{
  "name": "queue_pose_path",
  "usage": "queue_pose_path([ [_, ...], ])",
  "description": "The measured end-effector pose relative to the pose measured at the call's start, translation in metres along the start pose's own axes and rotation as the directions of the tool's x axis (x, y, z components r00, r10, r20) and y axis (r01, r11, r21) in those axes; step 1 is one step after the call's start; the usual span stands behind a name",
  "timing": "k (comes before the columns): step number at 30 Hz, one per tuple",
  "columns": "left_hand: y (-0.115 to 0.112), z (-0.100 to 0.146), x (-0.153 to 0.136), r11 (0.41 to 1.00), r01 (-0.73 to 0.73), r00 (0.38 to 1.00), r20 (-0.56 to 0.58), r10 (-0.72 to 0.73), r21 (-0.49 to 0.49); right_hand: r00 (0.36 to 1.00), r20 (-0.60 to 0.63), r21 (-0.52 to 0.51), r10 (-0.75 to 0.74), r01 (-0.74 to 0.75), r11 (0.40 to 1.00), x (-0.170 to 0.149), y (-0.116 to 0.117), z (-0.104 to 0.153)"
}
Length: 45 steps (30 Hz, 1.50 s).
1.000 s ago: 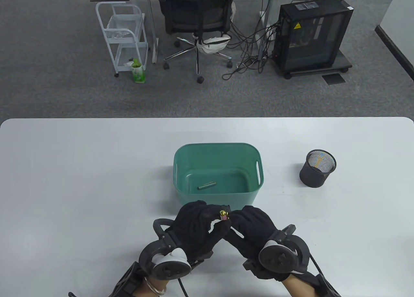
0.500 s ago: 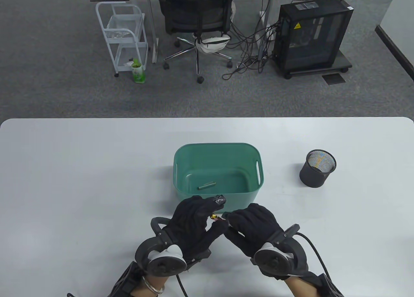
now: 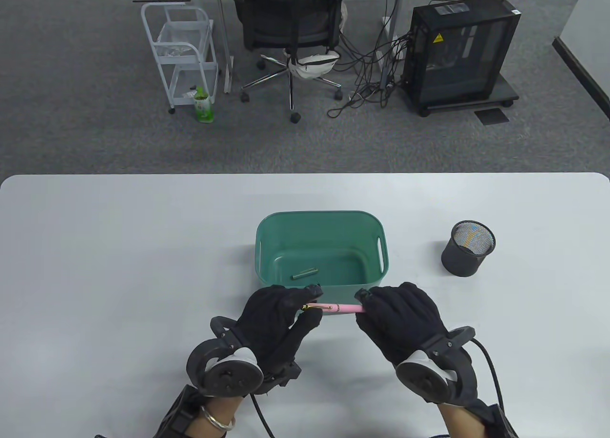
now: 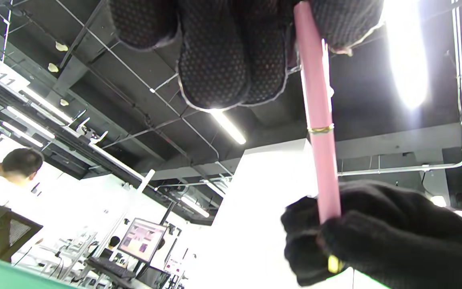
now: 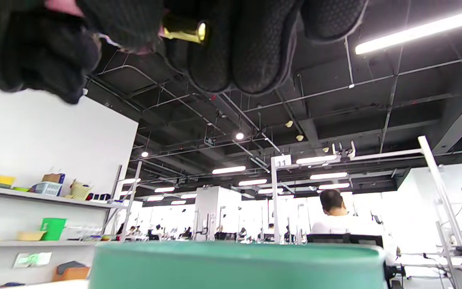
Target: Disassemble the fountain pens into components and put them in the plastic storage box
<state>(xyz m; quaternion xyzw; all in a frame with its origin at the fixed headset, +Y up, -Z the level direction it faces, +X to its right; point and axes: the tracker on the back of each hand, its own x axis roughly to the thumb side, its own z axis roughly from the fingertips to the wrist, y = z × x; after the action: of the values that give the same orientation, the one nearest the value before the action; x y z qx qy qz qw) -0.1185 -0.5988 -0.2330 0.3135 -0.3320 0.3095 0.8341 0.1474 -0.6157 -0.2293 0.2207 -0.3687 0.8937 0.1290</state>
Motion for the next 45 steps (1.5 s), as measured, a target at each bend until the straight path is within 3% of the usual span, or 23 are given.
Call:
queue_pose_path([
  [10,-0.006,-0.002,-0.002,0.995,0.049,0.999,-0.016,-0.050,-0.083,1.000,-0.012,-0.082,0.028,-0.029,0.996,-0.008,-0.022,-0.001],
  [20,-0.011,-0.004,-0.006,0.976,0.089,0.994,-0.043,-0.100,-0.200,0.998,-0.002,-0.076,0.063,-0.063,0.995,-0.008,-0.022,-0.001],
  [45,-0.016,-0.003,-0.005,0.967,0.063,0.998,0.015,-0.061,-0.248,0.999,0.029,-0.054,0.034,-0.033,0.998,-0.005,-0.020,-0.002],
])
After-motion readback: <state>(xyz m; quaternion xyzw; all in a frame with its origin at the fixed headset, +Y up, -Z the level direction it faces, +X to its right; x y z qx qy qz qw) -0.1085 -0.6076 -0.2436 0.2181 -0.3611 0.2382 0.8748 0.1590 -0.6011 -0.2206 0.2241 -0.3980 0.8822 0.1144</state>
